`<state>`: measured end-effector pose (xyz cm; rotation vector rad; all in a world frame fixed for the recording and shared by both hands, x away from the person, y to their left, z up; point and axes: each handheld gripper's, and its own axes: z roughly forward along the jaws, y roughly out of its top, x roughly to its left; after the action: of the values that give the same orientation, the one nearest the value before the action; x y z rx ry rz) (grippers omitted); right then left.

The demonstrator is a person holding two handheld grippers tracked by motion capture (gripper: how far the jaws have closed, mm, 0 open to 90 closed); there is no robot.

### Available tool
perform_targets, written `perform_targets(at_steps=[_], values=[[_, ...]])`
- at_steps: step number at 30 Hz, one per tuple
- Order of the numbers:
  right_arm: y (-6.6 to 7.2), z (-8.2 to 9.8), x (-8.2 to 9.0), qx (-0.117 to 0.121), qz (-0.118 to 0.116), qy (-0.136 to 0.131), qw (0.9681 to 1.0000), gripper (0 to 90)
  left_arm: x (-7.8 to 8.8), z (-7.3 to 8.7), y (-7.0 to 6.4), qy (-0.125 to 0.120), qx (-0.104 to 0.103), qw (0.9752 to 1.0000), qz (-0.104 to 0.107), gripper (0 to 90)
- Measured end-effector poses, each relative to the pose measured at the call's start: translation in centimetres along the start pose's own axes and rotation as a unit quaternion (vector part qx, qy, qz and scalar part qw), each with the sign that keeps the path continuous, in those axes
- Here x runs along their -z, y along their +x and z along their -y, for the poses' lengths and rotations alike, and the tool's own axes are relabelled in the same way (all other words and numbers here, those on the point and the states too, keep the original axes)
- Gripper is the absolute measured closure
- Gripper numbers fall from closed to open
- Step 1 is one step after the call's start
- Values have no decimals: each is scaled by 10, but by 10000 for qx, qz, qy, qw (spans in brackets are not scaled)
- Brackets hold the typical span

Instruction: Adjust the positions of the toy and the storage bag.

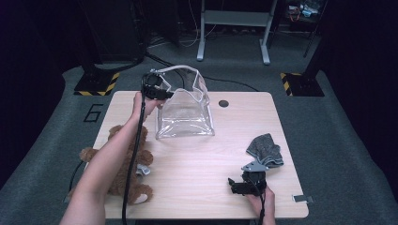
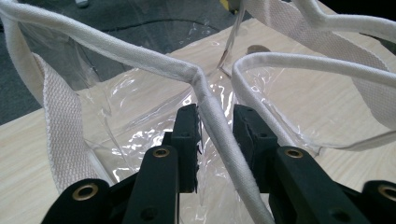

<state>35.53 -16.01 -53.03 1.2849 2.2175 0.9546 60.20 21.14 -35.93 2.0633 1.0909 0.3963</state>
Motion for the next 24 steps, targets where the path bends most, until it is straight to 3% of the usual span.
perform_targets(at_steps=[16,21,24], values=[[0,0,0,26,-10,3,10000,73,0,1,-16,44,128,9996,247,713],[1,0,0,-54,-22,-29,10000,74,-4,0,-29,86,159,9987,472,711],[1,0,0,-50,-32,-14,10000,74,-5,-1,-39,101,24,9983,566,710]])
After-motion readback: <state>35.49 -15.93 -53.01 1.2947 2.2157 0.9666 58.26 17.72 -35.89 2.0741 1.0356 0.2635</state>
